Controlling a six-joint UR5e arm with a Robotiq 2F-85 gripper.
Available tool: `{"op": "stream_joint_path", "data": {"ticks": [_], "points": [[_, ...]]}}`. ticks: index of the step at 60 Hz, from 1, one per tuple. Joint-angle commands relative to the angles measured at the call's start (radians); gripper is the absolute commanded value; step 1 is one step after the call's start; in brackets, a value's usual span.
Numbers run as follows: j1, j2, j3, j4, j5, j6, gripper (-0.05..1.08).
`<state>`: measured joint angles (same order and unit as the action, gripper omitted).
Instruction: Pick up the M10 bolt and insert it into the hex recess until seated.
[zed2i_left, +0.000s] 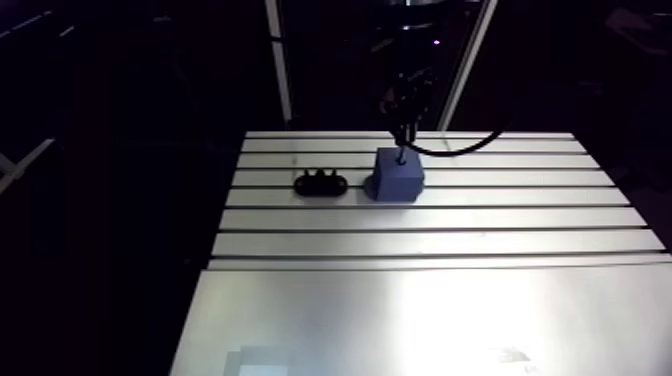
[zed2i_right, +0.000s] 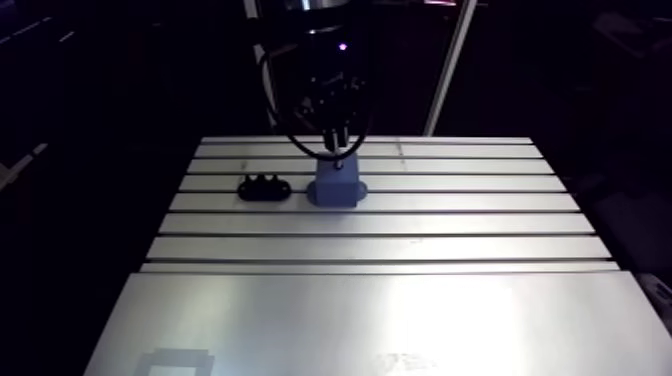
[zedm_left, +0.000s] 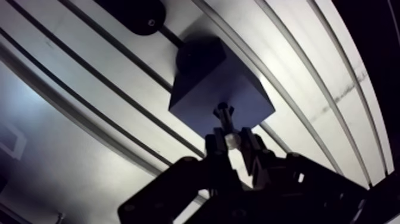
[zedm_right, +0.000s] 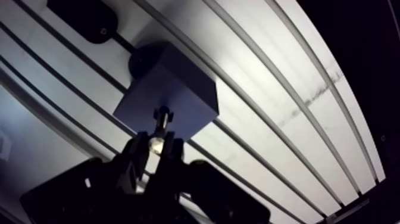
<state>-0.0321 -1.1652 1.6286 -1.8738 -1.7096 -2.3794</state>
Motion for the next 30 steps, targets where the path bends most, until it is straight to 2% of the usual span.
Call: {"op": "stream_joint_path", "data": {"ticks": [1,30], "points": [[0.001,0.005,-0.003,0.0,0.0,0.001,1.02],[0.0,0.006,-0.002,0.0,0.0,0.001,1.02]]}}
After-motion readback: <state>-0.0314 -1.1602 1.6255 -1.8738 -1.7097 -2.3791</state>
